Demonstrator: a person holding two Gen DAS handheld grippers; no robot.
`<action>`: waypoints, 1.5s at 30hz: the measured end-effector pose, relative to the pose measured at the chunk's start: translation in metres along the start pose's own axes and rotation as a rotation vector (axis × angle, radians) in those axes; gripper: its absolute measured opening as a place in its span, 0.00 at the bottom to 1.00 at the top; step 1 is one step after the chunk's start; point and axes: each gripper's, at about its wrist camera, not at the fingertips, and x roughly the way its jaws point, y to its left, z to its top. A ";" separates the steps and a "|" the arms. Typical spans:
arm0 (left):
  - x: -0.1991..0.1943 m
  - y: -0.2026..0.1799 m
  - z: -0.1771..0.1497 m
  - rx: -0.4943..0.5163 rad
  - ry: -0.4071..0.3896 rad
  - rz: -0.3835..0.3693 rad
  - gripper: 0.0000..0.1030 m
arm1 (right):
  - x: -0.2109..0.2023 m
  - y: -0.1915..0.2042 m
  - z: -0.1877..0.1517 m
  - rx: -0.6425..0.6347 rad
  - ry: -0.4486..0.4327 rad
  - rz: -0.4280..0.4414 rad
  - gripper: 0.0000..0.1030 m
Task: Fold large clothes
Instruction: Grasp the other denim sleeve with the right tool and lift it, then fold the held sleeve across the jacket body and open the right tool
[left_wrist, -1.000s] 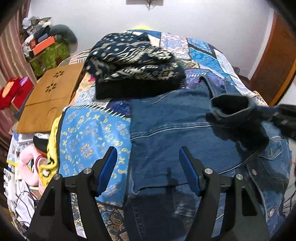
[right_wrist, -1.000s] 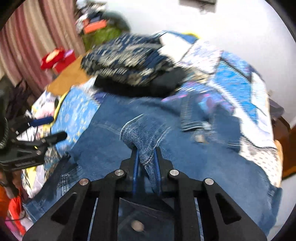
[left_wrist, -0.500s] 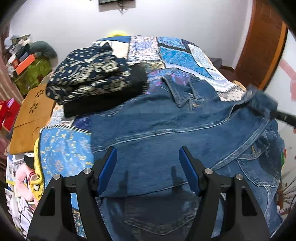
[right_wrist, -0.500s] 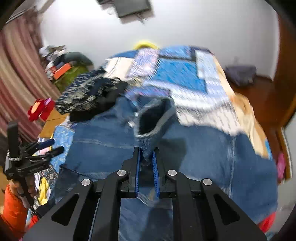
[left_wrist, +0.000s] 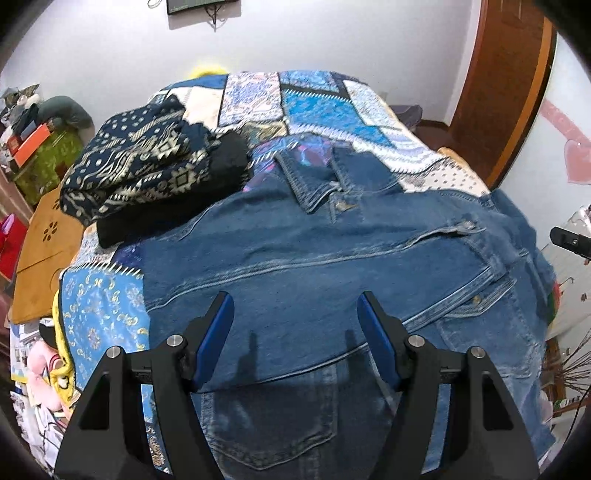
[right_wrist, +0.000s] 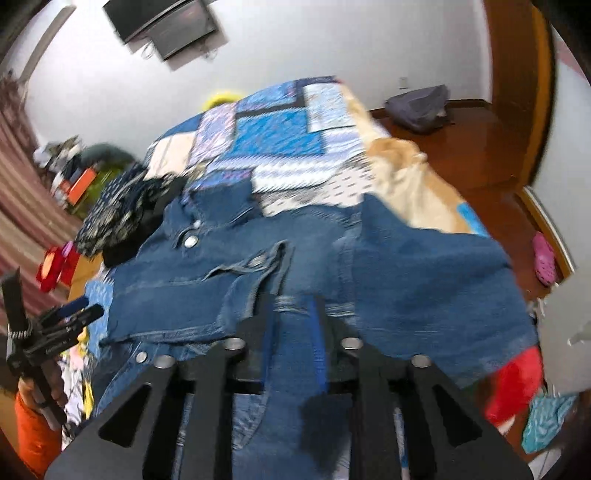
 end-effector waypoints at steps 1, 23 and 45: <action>-0.002 -0.003 0.002 0.002 -0.009 -0.004 0.66 | -0.007 -0.007 0.001 0.019 -0.016 -0.014 0.48; 0.012 -0.036 0.009 -0.001 0.022 -0.064 0.66 | 0.004 -0.178 -0.051 0.624 -0.018 -0.035 0.70; 0.002 -0.017 -0.003 -0.051 -0.004 -0.061 0.66 | -0.025 -0.157 -0.012 0.590 -0.203 -0.118 0.10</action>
